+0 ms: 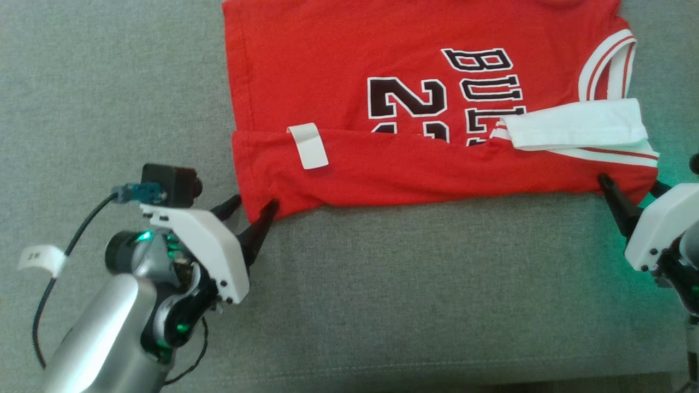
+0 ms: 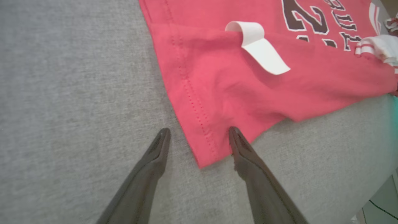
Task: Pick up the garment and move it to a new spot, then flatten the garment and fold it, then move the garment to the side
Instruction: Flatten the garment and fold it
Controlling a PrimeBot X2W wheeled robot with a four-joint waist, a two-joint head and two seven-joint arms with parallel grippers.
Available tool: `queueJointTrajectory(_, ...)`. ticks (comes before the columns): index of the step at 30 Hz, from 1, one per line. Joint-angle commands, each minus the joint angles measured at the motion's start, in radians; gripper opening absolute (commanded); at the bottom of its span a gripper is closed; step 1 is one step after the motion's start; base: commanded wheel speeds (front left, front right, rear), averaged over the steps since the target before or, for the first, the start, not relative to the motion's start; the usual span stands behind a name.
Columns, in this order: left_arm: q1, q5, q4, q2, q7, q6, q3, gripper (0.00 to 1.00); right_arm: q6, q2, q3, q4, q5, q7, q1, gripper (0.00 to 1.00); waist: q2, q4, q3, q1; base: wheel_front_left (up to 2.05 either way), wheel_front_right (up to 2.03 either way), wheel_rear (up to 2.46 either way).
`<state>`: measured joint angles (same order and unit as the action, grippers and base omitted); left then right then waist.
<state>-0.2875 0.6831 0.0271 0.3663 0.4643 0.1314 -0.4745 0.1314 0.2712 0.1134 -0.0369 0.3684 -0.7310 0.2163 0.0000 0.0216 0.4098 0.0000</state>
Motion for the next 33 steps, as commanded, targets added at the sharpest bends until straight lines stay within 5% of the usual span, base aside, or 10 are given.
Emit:
queueJointTrajectory(1,-0.038,0.007,0.015,0.01,-0.003,-0.006,0.031,1.0,-0.001,0.026,-0.027,0.023,0.007,-0.007,0.015,1.0,0.0,0.002,0.002,0.0,0.0,0.0,0.0)
queueJointTrajectory(5,-0.054,0.02,-0.018,-0.013,-0.01,-0.025,0.017,1.0,-0.001,0.032,-0.049,0.018,0.037,-0.017,0.019,1.0,0.0,0.003,0.002,0.0,0.0,0.0,0.0)
queueJointTrajectory(9,-0.063,0.034,-0.044,-0.029,-0.003,-0.048,-0.002,0.0,-0.001,0.043,-0.059,0.013,0.057,-0.027,0.02,0.97,0.0,0.001,-0.001,0.0,0.0,0.0,0.0)
queueJointTrajectory(10,-0.062,0.04,-0.048,-0.032,-0.002,-0.056,-0.006,0.0,-0.001,0.046,-0.063,0.012,0.065,-0.03,0.02,0.71,0.0,0.0,-0.003,0.0,0.0,0.0,0.0)
queueJointTrajectory(11,-0.062,0.044,-0.052,-0.032,0.001,-0.064,-0.011,0.0,-0.001,0.048,-0.068,0.011,0.075,-0.031,0.02,0.29,0.0,-0.001,-0.006,0.0,0.0,0.0,0.0)
queueJointTrajectory(12,-0.06,0.048,-0.055,-0.03,0.003,-0.069,-0.012,0.0,-0.001,0.055,-0.077,0.011,0.087,-0.034,0.02,0.0,0.0,-0.001,-0.011,0.0,0.0,0.0,0.0)
queueJointTrajectory(25,0.035,0.136,0.119,0.151,0.15,-0.111,0.027,0.0,-0.001,0.3,-0.037,0.081,0.244,-0.202,-0.052,0.0,0.0,0.01,-0.084,0.0,0.0,0.0,0.0)
queueJointTrajectory(31,0.161,0.166,0.202,0.154,0.16,-0.086,0.0,0.0,-0.001,0.323,-0.037,0.119,0.292,-0.256,-0.184,0.0,0.0,0.021,-0.085,0.0,0.0,0.0,0.0)
queueJointTrajectory(32,0.173,0.163,0.204,0.147,0.152,-0.08,-0.004,0.0,-0.001,0.319,-0.039,0.12,0.289,-0.249,-0.2,0.2,0.0,0.024,-0.084,0.0,0.0,0.0,0.0)
queueJointTrajectory(33,0.182,0.158,0.202,0.141,0.143,-0.075,-0.008,0.16,-0.001,0.315,-0.04,0.121,0.284,-0.24,-0.212,0.5,0.0,0.026,-0.083,0.0,0.0,0.0,0.0)
